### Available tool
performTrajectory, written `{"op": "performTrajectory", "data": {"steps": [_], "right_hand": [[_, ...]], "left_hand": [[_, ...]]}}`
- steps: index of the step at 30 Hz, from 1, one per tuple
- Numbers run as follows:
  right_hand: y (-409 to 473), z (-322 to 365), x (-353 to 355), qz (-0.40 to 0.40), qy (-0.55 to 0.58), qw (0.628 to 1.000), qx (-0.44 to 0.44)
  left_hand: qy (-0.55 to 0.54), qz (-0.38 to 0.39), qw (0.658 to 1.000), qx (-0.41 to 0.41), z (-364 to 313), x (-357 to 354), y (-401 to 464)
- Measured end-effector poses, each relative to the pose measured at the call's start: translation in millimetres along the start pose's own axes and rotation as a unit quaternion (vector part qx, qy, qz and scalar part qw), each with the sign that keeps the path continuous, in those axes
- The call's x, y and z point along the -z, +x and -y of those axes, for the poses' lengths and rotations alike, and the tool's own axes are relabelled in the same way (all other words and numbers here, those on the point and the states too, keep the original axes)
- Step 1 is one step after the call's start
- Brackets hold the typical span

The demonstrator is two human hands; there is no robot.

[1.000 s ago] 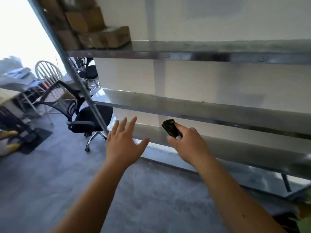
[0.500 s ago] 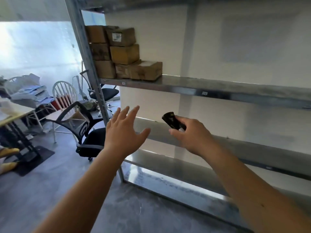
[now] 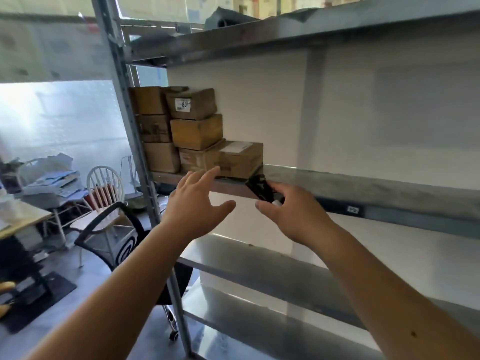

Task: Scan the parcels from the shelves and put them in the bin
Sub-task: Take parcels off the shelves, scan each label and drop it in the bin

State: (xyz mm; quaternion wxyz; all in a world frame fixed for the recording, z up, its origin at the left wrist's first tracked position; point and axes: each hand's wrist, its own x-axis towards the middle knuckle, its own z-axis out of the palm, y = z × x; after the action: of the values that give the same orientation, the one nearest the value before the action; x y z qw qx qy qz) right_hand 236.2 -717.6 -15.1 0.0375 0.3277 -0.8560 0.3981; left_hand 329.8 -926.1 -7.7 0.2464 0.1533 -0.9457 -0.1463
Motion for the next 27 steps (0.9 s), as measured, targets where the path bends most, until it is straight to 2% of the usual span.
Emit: {"op": "performTrajectory", "data": {"steps": [7,17,21,27], "right_hand": [[102.9,-24.5,-6.5,-0.019,-0.014,1.0,0.004],[164.0,-40.1,-21.8,-0.031,-0.029,0.998,-0.038],[178.7,-39.5,-29.1,-0.059,-0.034,0.996,-0.054],[190.5,-29.8,-33.5,-0.085,-0.056,0.992,-0.076]], "left_hand": [[-0.011,-0.005,0.999,0.052,22.1,-30.6,99.8],[0.012,0.012,0.999,0.027,47.7,-60.5,184.1],[-0.039,0.022,0.998,0.041,61.7,-64.9,206.5],[-0.138,0.025,0.99,-0.018,72.1,-70.4,221.2]]}}
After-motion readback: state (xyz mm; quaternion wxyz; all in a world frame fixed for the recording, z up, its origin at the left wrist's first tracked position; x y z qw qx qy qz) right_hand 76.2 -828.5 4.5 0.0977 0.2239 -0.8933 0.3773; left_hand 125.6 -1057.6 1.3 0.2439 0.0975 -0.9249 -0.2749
